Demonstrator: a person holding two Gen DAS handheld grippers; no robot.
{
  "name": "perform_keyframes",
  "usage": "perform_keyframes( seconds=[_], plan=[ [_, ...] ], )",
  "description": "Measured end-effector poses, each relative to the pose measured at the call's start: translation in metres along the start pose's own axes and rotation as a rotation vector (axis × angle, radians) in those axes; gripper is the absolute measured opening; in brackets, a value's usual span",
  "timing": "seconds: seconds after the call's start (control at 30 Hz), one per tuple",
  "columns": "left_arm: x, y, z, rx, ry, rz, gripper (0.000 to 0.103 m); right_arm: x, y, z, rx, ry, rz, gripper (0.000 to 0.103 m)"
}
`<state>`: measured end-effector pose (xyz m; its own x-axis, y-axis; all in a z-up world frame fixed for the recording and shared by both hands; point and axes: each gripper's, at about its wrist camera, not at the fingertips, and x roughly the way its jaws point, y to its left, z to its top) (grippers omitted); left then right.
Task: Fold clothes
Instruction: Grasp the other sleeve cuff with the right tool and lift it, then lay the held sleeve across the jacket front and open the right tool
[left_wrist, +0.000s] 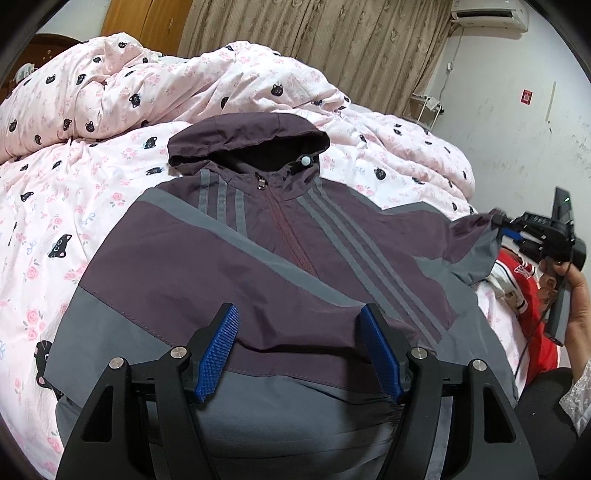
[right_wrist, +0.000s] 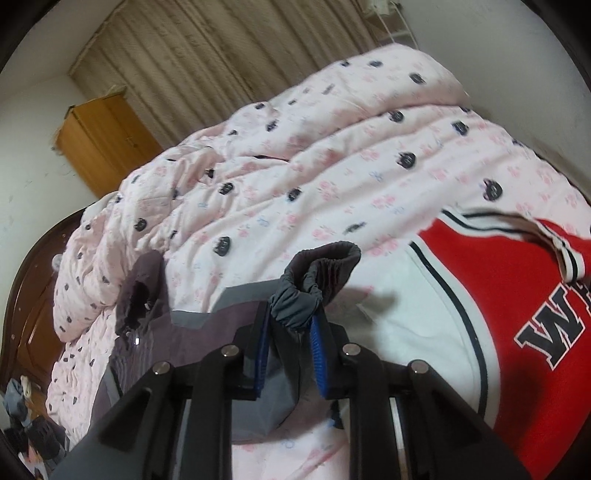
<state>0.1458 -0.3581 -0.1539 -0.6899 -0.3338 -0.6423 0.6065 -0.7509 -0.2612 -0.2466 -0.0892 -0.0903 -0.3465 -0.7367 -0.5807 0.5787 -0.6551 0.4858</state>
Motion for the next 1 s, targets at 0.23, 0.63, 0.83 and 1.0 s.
perform_keyframes(
  seconds=[0.23,0.63,0.83,1.0],
  plan=[
    [0.005,-0.001,-0.003,0.01,0.017,0.017,0.064,-0.015,0.033,-0.009,-0.091,-0.038,0.131,0.02],
    [0.006,-0.001,-0.004,0.006,0.018,0.012,0.064,-0.035,0.1,-0.041,-0.244,-0.028,0.312,0.019],
    [0.006,0.0,-0.004,-0.001,0.018,0.006,0.065,-0.038,0.132,-0.059,-0.306,-0.006,0.396,0.019],
    [0.001,0.001,-0.002,-0.013,-0.003,-0.007,0.065,-0.033,0.164,-0.079,-0.354,0.037,0.463,0.019]
  ],
)
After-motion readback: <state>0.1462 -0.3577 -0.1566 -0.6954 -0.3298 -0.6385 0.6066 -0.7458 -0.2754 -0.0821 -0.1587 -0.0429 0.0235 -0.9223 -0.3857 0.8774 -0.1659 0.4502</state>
